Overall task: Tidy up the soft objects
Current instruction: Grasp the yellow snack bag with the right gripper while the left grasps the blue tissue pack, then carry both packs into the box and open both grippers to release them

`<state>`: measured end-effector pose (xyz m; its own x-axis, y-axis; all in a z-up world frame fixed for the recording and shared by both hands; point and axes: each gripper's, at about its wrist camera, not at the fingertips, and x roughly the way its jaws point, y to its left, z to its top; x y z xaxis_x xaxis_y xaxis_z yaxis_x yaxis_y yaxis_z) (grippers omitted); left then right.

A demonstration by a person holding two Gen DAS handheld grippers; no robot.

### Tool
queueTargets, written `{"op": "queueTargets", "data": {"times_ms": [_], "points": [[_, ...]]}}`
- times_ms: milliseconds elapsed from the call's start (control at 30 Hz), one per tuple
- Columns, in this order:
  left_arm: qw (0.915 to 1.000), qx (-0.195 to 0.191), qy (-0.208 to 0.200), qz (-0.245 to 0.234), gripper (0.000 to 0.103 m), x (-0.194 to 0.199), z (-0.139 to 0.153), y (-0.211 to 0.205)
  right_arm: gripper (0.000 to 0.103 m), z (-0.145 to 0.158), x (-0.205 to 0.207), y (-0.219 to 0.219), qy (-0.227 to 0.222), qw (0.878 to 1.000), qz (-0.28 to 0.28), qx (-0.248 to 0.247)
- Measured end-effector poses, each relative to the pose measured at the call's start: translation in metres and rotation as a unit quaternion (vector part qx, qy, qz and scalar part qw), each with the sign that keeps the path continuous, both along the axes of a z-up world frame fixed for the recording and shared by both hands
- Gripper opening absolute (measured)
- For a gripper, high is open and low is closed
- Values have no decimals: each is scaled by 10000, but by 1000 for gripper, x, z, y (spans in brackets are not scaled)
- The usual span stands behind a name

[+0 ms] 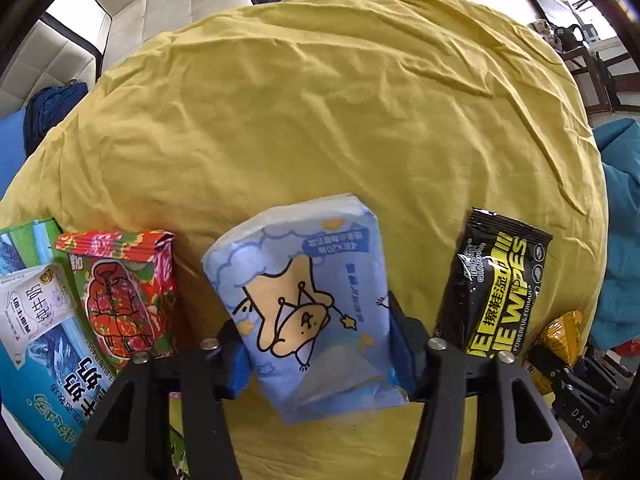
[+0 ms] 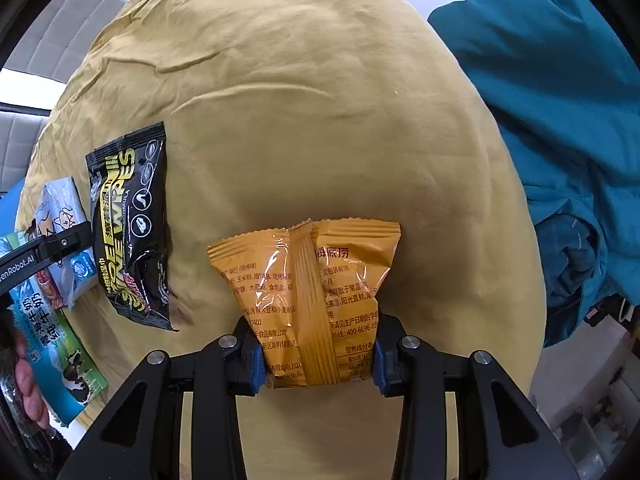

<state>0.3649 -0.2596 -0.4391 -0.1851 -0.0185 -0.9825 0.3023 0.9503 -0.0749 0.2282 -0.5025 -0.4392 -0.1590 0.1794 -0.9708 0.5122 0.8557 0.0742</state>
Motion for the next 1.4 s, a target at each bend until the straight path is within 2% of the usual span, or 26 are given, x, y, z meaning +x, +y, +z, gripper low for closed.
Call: {"op": "queueTargets", "data": {"times_ms": [300,400,567,767,900,1200,1400], "points": [[9990,-193,-387,-123,47,-26,46,-1,39,30,1,14,-199,9995,227,2],[9980,-289,-537,-156,47,-34,65,4,39,47,1,21,-358,9989,316,13],[9956,-510,-757,-199,46,-70,101,18,39,86,-3,39,-708,9961,520,87],[9924,-691,-992,-232,44,-92,139,34,38,116,-4,87,-1004,9912,848,160],[9891,-870,-1175,-160,44,-94,166,51,38,143,-4,122,-1192,9875,1010,199],[9804,-1037,-1674,74,44,-95,218,122,38,190,4,209,-1602,9754,1499,206],[9748,-1091,-1896,432,44,-80,247,200,38,204,17,283,-1769,9668,1799,397]]}}
